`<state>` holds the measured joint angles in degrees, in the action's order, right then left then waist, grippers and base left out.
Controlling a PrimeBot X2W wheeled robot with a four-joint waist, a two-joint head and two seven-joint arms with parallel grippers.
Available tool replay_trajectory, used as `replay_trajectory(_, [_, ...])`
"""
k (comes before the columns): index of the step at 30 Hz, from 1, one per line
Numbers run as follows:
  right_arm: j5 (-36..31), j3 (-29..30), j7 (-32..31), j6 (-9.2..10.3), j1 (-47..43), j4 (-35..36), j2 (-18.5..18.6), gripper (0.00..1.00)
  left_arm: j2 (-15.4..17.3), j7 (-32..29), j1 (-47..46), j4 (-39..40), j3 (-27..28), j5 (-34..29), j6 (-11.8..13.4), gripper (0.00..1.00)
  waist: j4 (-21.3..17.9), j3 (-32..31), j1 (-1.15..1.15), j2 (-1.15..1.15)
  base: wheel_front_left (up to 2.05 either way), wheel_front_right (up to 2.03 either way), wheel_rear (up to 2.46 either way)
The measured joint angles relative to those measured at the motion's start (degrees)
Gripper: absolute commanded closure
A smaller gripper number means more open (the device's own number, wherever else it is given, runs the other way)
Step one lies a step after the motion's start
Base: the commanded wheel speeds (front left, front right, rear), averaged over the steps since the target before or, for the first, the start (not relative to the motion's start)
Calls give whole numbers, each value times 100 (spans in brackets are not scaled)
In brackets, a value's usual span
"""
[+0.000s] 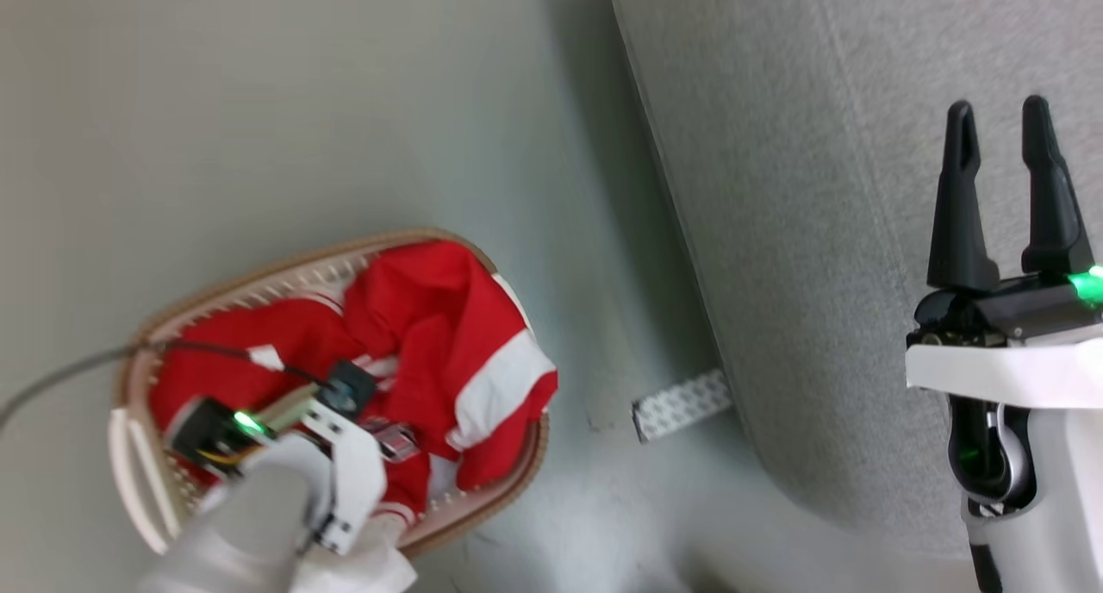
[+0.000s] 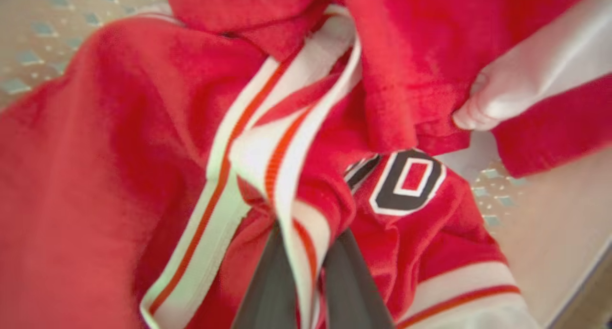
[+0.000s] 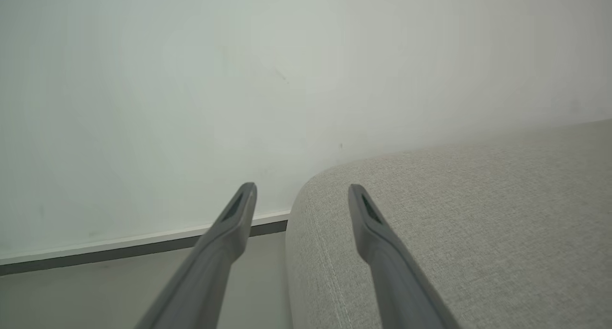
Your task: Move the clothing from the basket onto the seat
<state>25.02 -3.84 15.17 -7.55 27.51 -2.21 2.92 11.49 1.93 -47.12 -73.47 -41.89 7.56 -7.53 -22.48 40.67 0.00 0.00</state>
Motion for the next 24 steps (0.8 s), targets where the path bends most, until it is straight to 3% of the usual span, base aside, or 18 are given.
replay_trajectory(9, [-441, 33, 0, 0, -433, -190, -8, 0, -506, 962, 535, 26, 372, 671, 1, 100, 355, -1186, -1, 0, 0, 0, 0])
replay_trajectory(16, [-495, 35, 0, 0, -893, -350, 112, 0, -683, 1255, 1048, 274, 444, 1137, 1, 100, 698, -2229, -2, 0, 0, 0, 0])
replay_trajectory(20, [-495, 35, 0, 0, -1140, -413, 194, 0, -699, 1304, 1308, 649, 583, 1429, 1, 100, 920, -2764, -2, 0, 0, 0, 0])
replay_trajectory(24, [-489, 36, 0, 0, -1362, -486, 238, 0, -637, 1314, 1645, 1548, 914, 1637, 0, 100, 1152, -3254, -3, 0, 0, 0, 0])
